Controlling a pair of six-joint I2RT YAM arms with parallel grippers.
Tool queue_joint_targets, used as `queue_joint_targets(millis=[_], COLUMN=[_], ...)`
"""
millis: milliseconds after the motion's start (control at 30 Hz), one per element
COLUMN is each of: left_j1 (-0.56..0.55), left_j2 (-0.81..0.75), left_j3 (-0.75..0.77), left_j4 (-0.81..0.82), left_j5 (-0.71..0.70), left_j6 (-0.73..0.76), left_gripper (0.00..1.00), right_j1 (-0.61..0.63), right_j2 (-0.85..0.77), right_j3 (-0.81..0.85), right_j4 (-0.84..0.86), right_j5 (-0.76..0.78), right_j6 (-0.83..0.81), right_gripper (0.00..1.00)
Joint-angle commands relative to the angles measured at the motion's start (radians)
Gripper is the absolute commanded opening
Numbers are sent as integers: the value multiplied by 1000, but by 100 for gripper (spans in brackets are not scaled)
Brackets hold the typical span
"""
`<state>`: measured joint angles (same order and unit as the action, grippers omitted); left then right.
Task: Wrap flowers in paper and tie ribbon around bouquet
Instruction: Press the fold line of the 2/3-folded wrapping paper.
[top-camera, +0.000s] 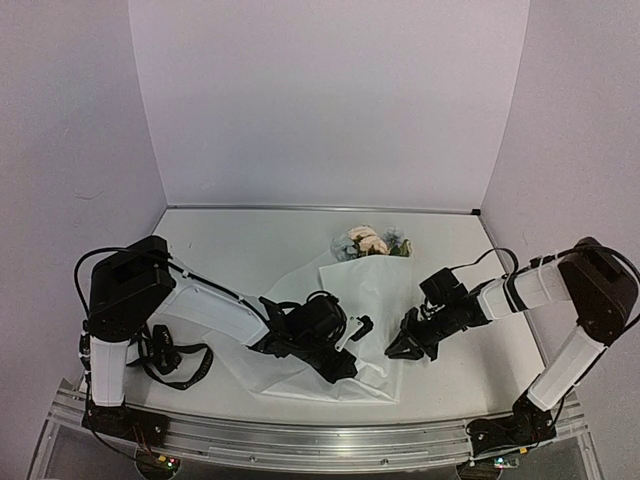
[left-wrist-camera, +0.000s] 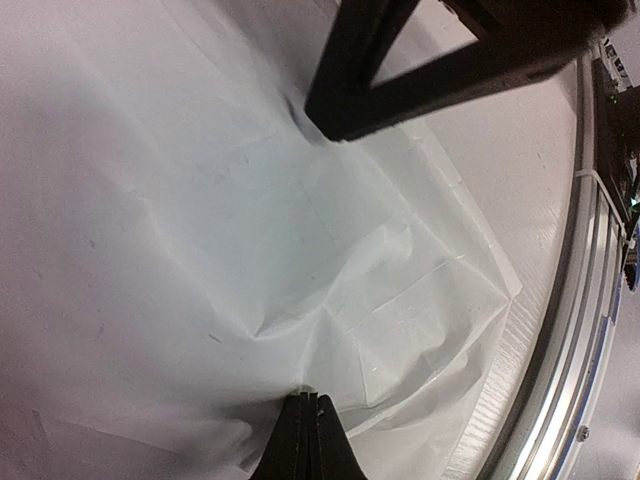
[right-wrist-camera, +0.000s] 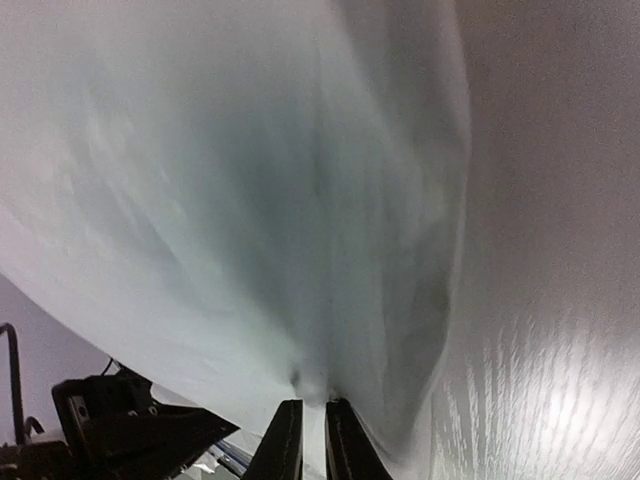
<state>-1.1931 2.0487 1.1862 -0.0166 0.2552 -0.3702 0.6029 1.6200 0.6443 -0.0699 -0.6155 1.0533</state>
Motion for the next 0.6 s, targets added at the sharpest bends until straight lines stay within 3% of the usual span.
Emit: queue_joint_targets(millis=[0,567], left_j1=[-6,-5], left_j2=[39,24], left_j3=[-23,-30], left_j4=[-79,-109], left_j5=[-15,-12], left_j6=[12,16], left_gripper=[0,0], right_j1=[-72,-345], right_j2=[55,336], right_j3=[62,348], right_j4=[0,-2], right_j5=[-22,-131], right_j6=[10,71], right_gripper=[10,9])
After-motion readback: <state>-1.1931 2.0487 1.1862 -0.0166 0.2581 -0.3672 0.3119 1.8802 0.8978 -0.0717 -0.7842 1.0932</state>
